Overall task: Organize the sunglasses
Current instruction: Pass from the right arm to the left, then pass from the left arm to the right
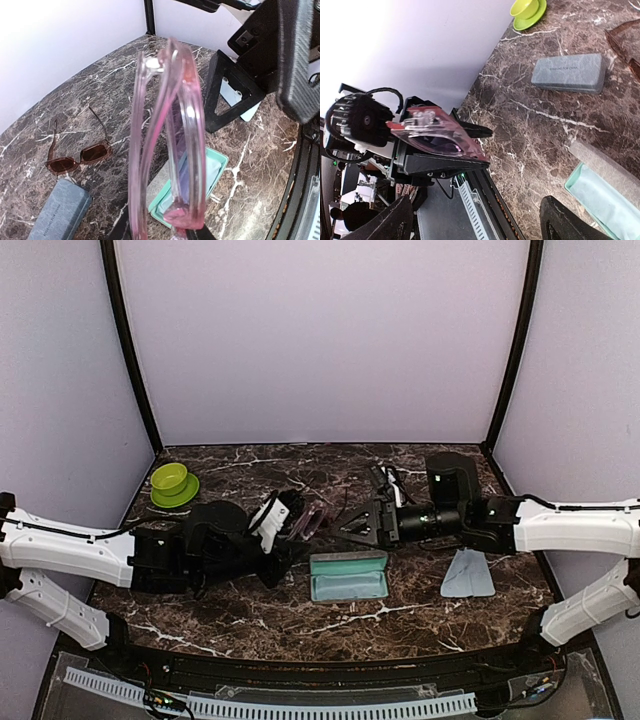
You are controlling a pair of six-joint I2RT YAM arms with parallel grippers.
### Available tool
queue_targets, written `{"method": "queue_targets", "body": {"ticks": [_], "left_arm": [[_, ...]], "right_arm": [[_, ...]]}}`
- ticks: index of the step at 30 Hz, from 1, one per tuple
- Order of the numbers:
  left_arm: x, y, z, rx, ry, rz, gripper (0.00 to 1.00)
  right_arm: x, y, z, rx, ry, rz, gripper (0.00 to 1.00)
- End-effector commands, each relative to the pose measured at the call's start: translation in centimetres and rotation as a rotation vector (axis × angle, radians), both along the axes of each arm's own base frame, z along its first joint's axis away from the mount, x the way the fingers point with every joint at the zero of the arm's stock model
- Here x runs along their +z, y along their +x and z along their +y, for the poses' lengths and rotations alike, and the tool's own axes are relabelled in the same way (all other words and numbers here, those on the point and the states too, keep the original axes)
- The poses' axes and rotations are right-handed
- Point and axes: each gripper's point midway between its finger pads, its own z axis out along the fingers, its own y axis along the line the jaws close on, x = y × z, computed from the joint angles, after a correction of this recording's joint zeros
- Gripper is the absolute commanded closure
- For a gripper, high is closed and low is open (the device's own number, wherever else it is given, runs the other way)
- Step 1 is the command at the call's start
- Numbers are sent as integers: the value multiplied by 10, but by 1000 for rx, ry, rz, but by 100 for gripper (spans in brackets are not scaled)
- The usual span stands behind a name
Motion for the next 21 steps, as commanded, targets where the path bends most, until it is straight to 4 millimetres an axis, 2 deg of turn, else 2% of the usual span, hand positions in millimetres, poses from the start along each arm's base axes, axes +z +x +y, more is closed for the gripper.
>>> {"method": "queue_targets", "body": {"ticks": [1, 5, 14, 21], "left_arm": [[19, 8, -7, 86, -150, 73, 70], [19, 10, -11, 100, -171, 99, 69], [19, 10, -12, 104, -180, 115, 69], [16, 8, -11, 102, -177, 125, 69]], "right_arm": [[37, -5, 19, 9, 118, -73, 11], [38, -16, 29, 44, 115, -68, 11], [28, -20, 48, 77, 68, -34, 11], [30, -22, 54, 86, 50, -22, 11]]}}
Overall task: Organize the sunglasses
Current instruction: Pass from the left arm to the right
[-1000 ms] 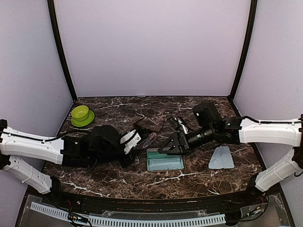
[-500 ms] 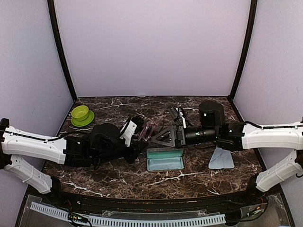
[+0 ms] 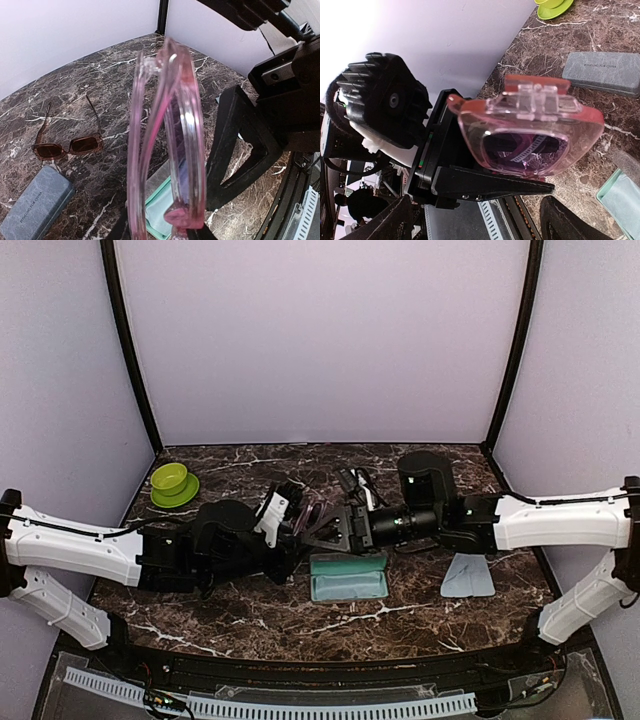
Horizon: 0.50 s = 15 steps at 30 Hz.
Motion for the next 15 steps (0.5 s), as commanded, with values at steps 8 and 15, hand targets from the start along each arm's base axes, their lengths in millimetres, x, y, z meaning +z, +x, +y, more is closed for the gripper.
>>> {"method": "queue_targets", "body": {"ticks": [8, 15], "left_arm": [[16, 1, -2, 13, -61, 8, 69], [15, 1, -3, 11, -68, 18, 69]], "right_arm": [[14, 3, 13, 6, -18, 8, 11], [13, 1, 13, 9, -45, 24, 11]]}}
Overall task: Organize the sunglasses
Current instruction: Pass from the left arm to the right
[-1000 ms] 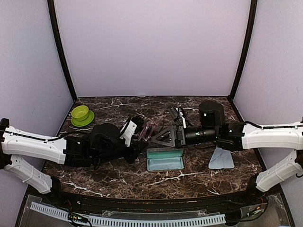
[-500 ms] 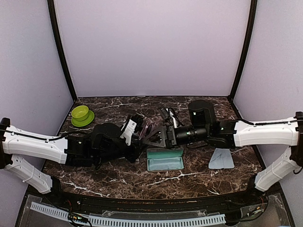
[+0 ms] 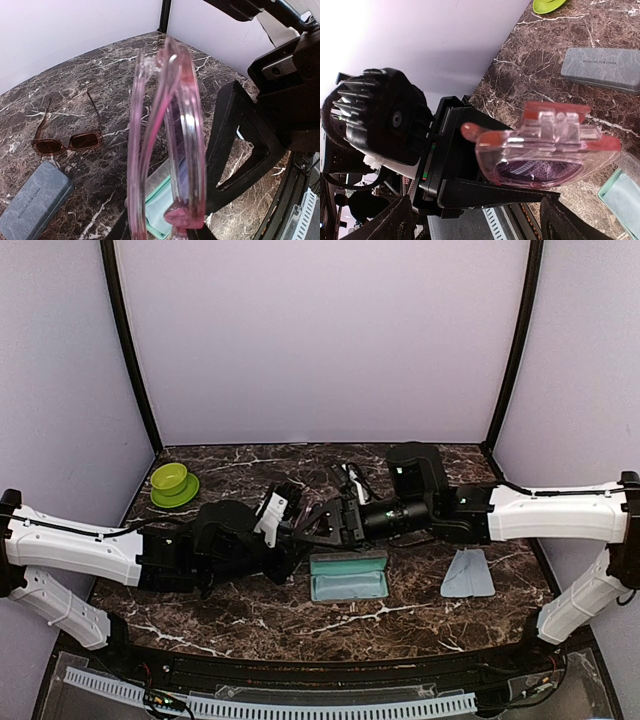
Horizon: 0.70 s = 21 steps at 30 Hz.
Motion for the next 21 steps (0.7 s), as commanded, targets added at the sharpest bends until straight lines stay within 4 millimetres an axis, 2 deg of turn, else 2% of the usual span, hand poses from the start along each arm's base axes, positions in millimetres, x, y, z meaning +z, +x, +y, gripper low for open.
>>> {"method": "queue_targets", "body": {"ticks": [1, 5, 6, 7, 8, 9, 13, 21], "left_arm": [[17, 1, -4, 2, -59, -3, 69], [17, 2, 1, 21, -55, -11, 69], [18, 3, 2, 25, -55, -14, 69], [18, 3, 4, 30, -54, -17, 69], [18, 3, 5, 33, -52, -19, 69], [17, 3, 6, 36, -48, -22, 69], [16, 3, 8, 40, -43, -19, 69], [18, 5, 6, 41, -47, -20, 68]], "right_arm": [[9, -4, 2, 5, -2, -4, 11], [11, -9, -9, 4, -1, -5, 11], [3, 94, -51, -608, -133, -218, 11], [6, 109, -68, -724, -158, -258, 12], [7, 110, -73, -660, -237, -442, 13], [9, 111, -76, -690, -214, -391, 12], [7, 112, -82, -681, -221, -379, 12], [16, 95, -51, -533, -120, -367, 11]]}}
